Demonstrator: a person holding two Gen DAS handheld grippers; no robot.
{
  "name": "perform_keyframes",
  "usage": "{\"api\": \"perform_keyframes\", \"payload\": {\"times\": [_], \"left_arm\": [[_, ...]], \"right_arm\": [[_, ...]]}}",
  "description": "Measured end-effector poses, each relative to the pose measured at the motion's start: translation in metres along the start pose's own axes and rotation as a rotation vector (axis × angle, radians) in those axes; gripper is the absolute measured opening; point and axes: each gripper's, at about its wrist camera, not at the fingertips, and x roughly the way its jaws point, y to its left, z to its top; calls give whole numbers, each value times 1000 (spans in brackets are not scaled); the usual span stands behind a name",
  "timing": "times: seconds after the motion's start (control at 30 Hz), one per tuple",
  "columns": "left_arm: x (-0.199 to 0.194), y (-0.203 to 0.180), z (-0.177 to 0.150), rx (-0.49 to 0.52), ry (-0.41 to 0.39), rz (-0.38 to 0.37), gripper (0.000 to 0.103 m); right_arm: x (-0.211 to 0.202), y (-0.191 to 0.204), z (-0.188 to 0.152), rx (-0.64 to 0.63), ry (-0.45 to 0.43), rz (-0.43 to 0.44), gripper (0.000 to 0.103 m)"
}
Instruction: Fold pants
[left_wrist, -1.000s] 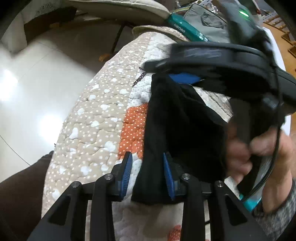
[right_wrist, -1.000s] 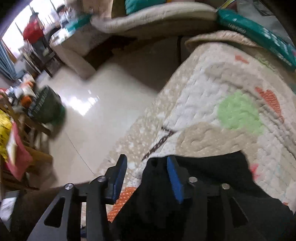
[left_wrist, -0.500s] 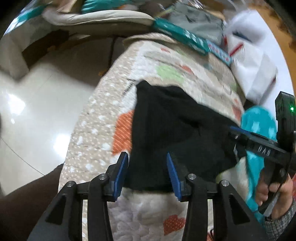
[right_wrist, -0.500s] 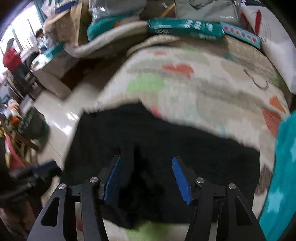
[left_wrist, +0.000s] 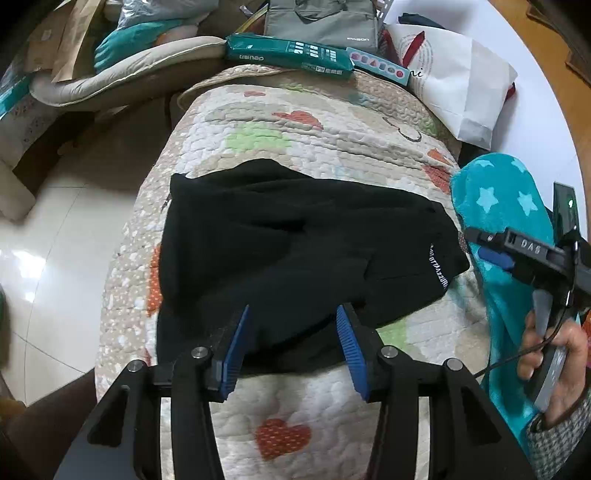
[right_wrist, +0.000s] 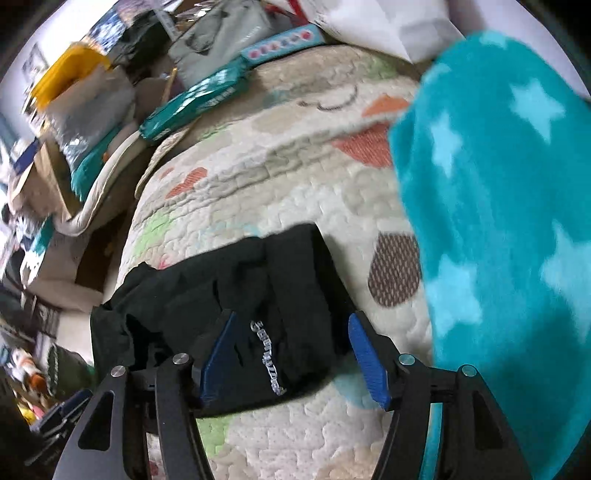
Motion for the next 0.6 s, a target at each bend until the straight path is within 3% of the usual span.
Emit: {"api": "perform_keyframes", "payload": {"times": [0.13, 0.37, 0.6], "left_arm": [[-9, 4, -18, -69, -26, 37, 49], [-8, 19, -55, -68, 9, 107, 49], [-24, 21, -34, -86, -32, 76, 49]], "right_arm": [[6, 11, -8, 4, 4, -1, 68], [-1, 20, -26, -42, -29, -32, 68], [-19, 12, -33, 6, -78, -29, 69]]}}
